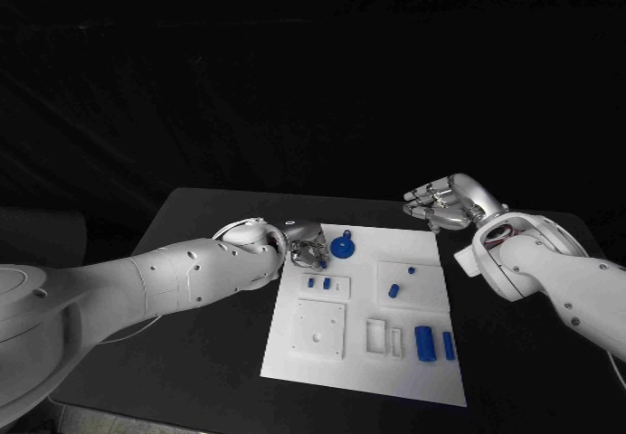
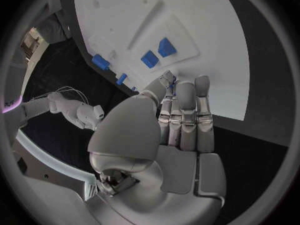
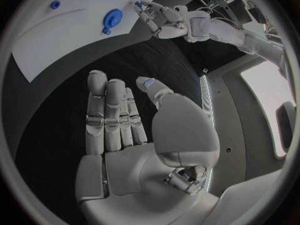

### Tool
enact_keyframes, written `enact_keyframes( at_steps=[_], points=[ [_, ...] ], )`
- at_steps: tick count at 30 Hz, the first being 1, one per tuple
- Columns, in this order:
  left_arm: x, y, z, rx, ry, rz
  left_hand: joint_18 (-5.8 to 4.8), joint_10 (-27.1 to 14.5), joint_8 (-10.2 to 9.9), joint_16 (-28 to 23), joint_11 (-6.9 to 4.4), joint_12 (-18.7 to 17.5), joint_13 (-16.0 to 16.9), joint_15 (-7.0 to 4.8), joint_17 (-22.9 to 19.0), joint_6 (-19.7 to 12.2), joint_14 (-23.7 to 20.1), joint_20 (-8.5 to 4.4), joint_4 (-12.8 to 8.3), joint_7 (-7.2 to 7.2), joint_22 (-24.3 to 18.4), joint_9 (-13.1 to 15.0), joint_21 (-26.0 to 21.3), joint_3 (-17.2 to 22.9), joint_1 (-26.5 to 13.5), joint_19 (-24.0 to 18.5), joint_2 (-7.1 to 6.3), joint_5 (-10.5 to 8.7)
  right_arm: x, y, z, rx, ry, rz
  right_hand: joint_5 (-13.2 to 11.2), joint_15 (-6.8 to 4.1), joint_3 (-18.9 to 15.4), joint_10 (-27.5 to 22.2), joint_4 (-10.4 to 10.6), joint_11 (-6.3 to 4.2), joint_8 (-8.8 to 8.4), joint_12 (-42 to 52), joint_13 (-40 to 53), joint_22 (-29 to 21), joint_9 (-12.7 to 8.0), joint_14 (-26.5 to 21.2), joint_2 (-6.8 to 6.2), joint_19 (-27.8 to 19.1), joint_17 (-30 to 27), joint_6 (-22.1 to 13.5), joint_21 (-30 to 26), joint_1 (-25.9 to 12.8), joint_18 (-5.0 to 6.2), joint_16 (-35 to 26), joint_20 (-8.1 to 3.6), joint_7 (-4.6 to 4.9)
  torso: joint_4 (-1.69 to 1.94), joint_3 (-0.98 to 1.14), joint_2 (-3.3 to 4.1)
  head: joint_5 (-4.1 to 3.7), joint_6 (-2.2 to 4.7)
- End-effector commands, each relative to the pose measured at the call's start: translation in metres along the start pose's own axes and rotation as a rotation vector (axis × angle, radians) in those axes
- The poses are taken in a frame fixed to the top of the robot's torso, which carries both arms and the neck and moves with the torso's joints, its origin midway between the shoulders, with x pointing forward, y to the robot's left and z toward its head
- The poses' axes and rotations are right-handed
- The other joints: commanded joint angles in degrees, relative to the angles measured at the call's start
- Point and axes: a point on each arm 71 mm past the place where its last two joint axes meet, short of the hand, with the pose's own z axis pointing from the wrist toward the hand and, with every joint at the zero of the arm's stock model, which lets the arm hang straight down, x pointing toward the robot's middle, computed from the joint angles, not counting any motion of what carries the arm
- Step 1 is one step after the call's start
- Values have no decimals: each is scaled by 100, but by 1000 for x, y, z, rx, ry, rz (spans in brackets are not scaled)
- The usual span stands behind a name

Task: Assemble the parts on the task board

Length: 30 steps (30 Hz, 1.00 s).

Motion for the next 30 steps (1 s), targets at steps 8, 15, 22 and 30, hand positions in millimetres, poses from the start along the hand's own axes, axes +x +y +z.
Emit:
enact_keyframes(
  at_steps=[8,15,22,30],
  points=[
    [4,-2,2,4,31,5,48,-4,9,-32,19,-14,-4,-12,0,22,23,-5,-35,-3,118,6,34,5,-12,-38,22,-9,1,1,0,-12,9,1,3,8,26,27,-1,19,24,-21,-9,178,3,32,-4,158,-7,-45,-29,-16,61,-17,33,9,0,2,2,-9,-6],
    [7,-1,3,0,57,8,49,-18,7,-35,26,-14,-4,-7,1,8,15,-2,-46,2,120,5,37,5,-9,-45,17,-12,1,1,0,-12,9,1,3,8,26,27,-1,19,24,-21,-9,178,3,32,-4,158,-7,-45,-29,-16,61,-17,33,9,1,1,3,-9,-11],
    [12,-2,4,2,83,13,50,42,13,-19,4,-7,-2,-19,10,28,25,-5,-44,-6,117,9,39,-4,-13,-34,22,-14,1,1,0,-11,11,1,3,8,26,27,-1,19,24,-21,-9,178,3,32,-4,158,-7,-45,-29,-16,61,-17,33,9,-2,0,3,-12,-10],
    [12,0,4,-5,80,24,38,77,12,-6,-11,-9,-1,-32,17,68,38,-21,-30,-13,118,10,49,-25,-8,-22,62,-9,1,1,0,-11,12,0,3,8,26,27,-1,19,24,-21,-9,178,3,32,-4,158,-7,-45,-29,-16,61,-17,33,9,3,3,1,-15,-8]
  ],
)
